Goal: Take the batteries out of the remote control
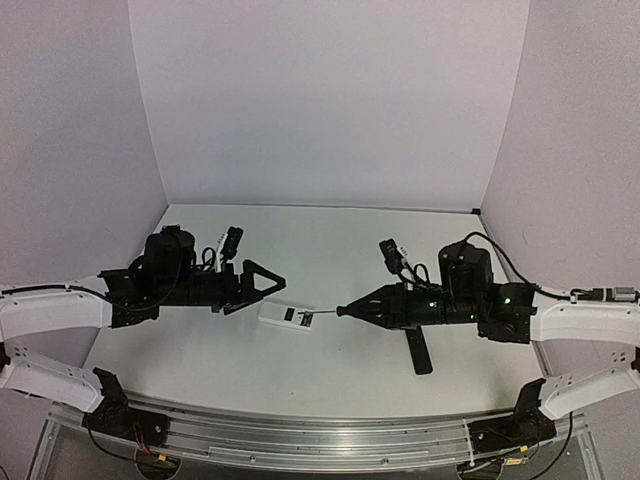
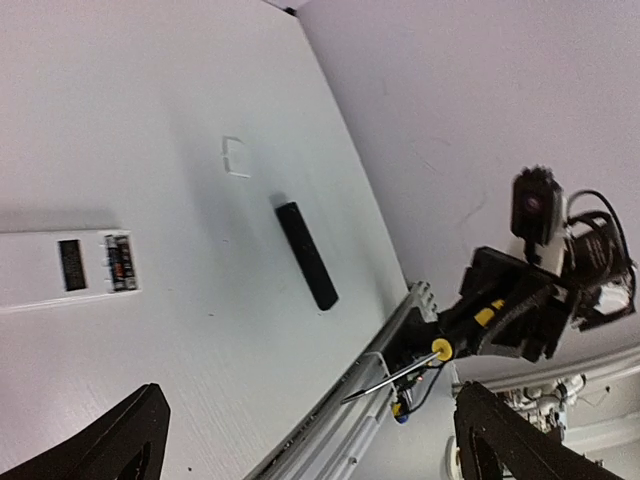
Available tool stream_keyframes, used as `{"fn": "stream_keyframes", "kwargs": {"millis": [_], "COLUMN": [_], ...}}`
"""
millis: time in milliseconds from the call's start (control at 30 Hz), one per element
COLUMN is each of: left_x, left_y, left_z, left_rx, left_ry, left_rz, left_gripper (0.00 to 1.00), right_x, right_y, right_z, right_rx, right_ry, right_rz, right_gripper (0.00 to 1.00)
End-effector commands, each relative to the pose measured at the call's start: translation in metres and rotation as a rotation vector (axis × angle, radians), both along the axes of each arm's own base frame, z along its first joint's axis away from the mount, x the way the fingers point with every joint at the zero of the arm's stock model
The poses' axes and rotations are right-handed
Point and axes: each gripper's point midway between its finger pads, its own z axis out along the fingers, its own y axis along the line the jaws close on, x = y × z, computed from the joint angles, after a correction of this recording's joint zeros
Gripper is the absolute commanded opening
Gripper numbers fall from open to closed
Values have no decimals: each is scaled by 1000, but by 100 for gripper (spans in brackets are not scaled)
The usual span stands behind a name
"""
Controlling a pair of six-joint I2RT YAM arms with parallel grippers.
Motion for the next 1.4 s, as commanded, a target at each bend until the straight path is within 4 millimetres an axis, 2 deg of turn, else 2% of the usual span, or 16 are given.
{"fn": "stream_keyframes", "kwargs": {"millis": [0, 67, 167, 400, 633, 900, 1167, 1367], "left_x": [36, 45, 47, 33, 37, 64, 92, 101], "left_y": [39, 42, 37, 24, 16, 10, -8, -21], "left_z": [-53, -66, -78, -106, -133, -159, -164, -171], "left_rx": [288, 290, 285, 224, 244, 284, 273, 284], "left_ry": [144, 213, 259, 357, 407, 401, 364, 363], "left_rz": [174, 168, 139, 63, 44, 117, 130, 84], "left_gripper": [100, 100, 99, 100, 100, 100, 100, 100], "right_x": [15, 19, 26, 47, 54, 57, 60, 63], "right_y": [-27, -32, -35, -36, -37, -44, -51, -54], "right_z": [-8, -14, -23, -34, -42, -47, -51, -58], "right_rx": [-183, -232, -288, -349, -371, -385, -393, -403], "right_ry": [-102, -104, -110, -109, -94, -92, -86, -63], "right_rz": [-96, -119, -143, -201, -221, -250, -274, -275], "right_gripper": [0, 0, 0, 0, 0, 0, 0, 0]}}
